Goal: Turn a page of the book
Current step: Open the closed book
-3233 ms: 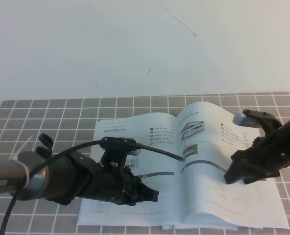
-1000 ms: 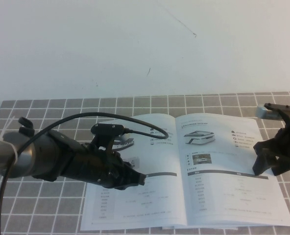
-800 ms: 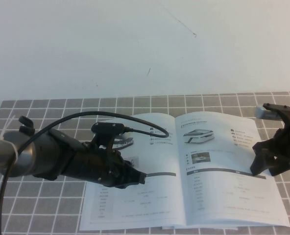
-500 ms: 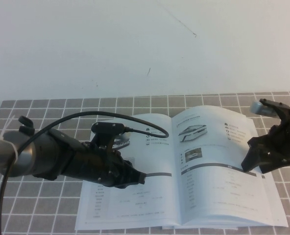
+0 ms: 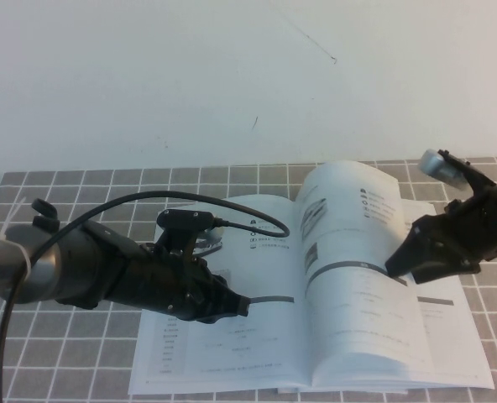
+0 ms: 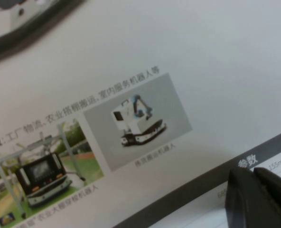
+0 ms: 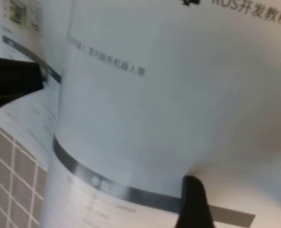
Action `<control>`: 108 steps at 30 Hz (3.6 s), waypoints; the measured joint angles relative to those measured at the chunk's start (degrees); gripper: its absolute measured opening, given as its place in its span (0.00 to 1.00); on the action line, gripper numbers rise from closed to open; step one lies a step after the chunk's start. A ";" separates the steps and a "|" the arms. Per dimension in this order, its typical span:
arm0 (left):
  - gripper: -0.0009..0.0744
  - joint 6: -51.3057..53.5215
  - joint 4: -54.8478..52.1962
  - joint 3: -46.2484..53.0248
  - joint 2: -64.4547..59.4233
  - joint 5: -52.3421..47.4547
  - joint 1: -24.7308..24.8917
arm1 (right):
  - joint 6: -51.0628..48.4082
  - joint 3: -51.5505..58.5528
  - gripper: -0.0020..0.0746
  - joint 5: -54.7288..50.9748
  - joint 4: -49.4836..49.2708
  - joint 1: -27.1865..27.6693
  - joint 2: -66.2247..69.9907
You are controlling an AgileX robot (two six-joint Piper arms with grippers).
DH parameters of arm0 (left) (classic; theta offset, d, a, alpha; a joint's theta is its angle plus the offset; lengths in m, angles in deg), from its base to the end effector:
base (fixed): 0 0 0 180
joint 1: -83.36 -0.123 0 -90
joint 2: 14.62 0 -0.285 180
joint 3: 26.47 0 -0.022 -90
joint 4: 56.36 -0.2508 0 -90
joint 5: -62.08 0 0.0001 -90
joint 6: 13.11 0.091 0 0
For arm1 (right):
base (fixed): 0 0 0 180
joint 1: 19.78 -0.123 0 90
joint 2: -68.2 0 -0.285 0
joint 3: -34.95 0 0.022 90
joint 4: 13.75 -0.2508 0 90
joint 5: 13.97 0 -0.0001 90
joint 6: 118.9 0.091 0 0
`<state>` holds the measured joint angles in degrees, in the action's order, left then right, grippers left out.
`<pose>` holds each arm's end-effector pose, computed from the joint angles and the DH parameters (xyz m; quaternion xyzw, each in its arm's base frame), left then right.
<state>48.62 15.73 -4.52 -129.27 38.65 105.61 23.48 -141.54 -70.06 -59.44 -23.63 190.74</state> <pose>0.3168 -0.1669 0.1466 0.1677 0.9204 -0.2576 0.2414 0.3744 0.0794 0.1609 -0.1181 0.9405 0.3094 0.0759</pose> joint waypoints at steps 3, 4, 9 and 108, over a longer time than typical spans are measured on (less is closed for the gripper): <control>0.01 0.13 0.00 0.00 0.00 -0.22 0.00 | -2.30 0.00 0.60 -0.62 -4.61 0.00 -0.48; 0.01 0.13 0.00 0.00 0.00 -0.22 0.00 | -3.34 0.00 0.60 -1.16 -6.21 0.00 -0.82; 0.01 0.13 0.00 0.00 0.00 -0.35 0.00 | -7.82 0.00 0.60 -3.85 -14.10 0.00 -3.16; 0.01 -18.15 -18.69 0.50 31.07 -1.66 -7.58 | -20.76 0.45 0.03 10.27 -27.22 -19.96 5.04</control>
<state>30.47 -2.96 -4.03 -98.20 36.99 98.03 2.72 -141.08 -59.79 -86.66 -43.59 195.78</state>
